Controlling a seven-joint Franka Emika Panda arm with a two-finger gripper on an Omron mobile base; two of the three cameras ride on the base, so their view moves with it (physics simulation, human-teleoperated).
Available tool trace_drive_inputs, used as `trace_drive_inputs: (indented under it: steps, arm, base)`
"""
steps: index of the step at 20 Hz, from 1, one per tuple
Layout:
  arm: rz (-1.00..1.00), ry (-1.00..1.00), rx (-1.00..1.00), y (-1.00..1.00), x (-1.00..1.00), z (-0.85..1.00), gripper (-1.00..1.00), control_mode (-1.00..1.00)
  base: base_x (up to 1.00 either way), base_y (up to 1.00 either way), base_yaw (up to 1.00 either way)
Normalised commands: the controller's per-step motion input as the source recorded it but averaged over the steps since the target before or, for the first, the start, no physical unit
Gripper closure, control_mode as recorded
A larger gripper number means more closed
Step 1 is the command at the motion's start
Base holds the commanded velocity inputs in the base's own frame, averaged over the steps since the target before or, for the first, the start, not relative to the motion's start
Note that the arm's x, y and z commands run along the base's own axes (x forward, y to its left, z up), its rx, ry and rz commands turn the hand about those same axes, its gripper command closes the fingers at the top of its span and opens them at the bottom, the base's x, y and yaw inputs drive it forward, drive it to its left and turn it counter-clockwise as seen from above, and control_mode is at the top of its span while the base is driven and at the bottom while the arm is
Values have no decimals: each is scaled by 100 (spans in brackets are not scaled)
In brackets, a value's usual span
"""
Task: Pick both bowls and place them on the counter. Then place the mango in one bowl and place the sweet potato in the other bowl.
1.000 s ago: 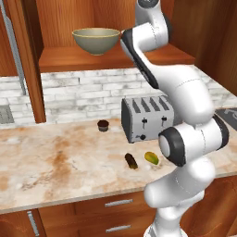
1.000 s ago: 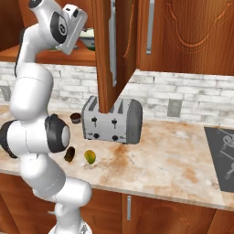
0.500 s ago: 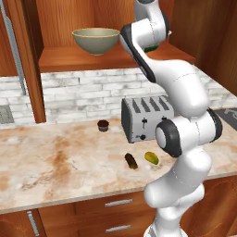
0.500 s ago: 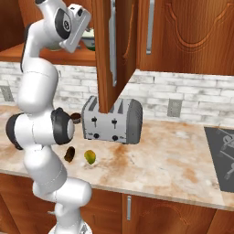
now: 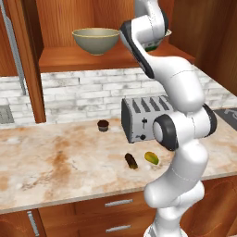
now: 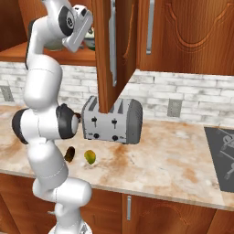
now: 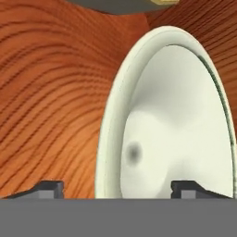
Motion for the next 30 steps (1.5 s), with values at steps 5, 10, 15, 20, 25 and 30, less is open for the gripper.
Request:
trace_drive_inputs:
  steps: [5,10,15,20,25,30]
  arm:
    - [0,1,0,0,0,-1,100,-100]
    - [0,-12,-1,4,-34,-15,100,-100]
    - [0,-31,-8,0,-24,-54,100,-100]
    - [-1,-40,-1,0,-62,-41,100,-100]
    - [0,-15,0,1,-78,4,100,-100]
    - [4,0,0,46,-60,0,100,-100]
  base:
    - [0,0,0]
    - [0,0,0]
    - [0,0,0]
    - [0,0,0]
    - [0,0,0]
    - [0,0,0]
